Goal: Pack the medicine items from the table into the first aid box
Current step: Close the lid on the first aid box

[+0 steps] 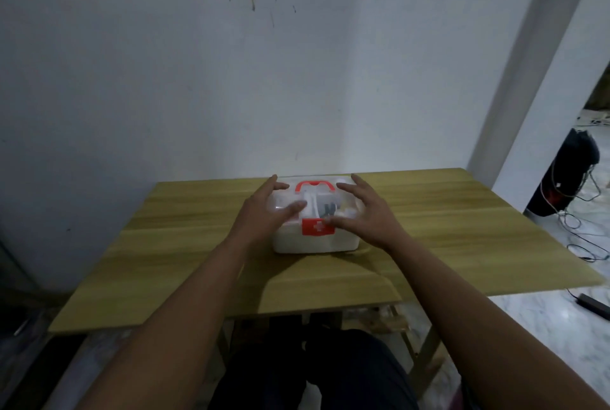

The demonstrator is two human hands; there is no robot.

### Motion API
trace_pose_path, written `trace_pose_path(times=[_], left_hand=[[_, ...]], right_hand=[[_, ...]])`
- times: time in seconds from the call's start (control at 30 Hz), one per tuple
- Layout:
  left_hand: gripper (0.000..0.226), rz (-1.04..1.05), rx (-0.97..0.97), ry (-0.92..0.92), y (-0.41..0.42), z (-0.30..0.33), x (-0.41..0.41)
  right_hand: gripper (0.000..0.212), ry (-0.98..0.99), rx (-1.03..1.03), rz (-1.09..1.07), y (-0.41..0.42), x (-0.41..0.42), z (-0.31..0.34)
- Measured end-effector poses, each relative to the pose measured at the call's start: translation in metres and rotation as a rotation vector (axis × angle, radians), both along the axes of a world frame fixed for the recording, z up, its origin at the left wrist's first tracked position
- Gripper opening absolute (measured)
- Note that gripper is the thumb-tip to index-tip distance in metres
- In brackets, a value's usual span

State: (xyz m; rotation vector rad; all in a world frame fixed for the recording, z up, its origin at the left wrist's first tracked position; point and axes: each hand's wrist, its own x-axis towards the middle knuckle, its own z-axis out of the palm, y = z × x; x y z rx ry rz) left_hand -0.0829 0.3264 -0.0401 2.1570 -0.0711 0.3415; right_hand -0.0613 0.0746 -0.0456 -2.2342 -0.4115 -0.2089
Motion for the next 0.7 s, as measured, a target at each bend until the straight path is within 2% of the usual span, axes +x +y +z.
trace_pose_path(times=[0.07,0.13,0.23,0.47,0.7], left_hand=[[0.101,-0.076,0.034,-0.008,0.003,-0.009,-0.01],[0.111,-0.119,0.121,-0.045,0.005,-0.016,-0.015],[0.106,-0.082,0.221,-0.101,0.005,-0.021,-0.016],[0.106,-0.096,0.235,-0.087,0.009,-0.024,-0.004],[0.102,-0.102,0.144,-0.062,0.01,-0.024,0.032]], right_hand=[[0.106,-0.017,-0.038,0.015,-0.002,-0.007,-0.003],[0.11,-0.028,-0.045,0.016,-0.002,-0.009,-0.006],[0.109,-0.047,-0.068,0.001,-0.001,-0.007,-0.008],[0.114,-0.037,-0.214,-0.004,-0.004,0.009,-0.007],[0.109,-0.058,-0.061,-0.017,0.007,0.049,-0.017]])
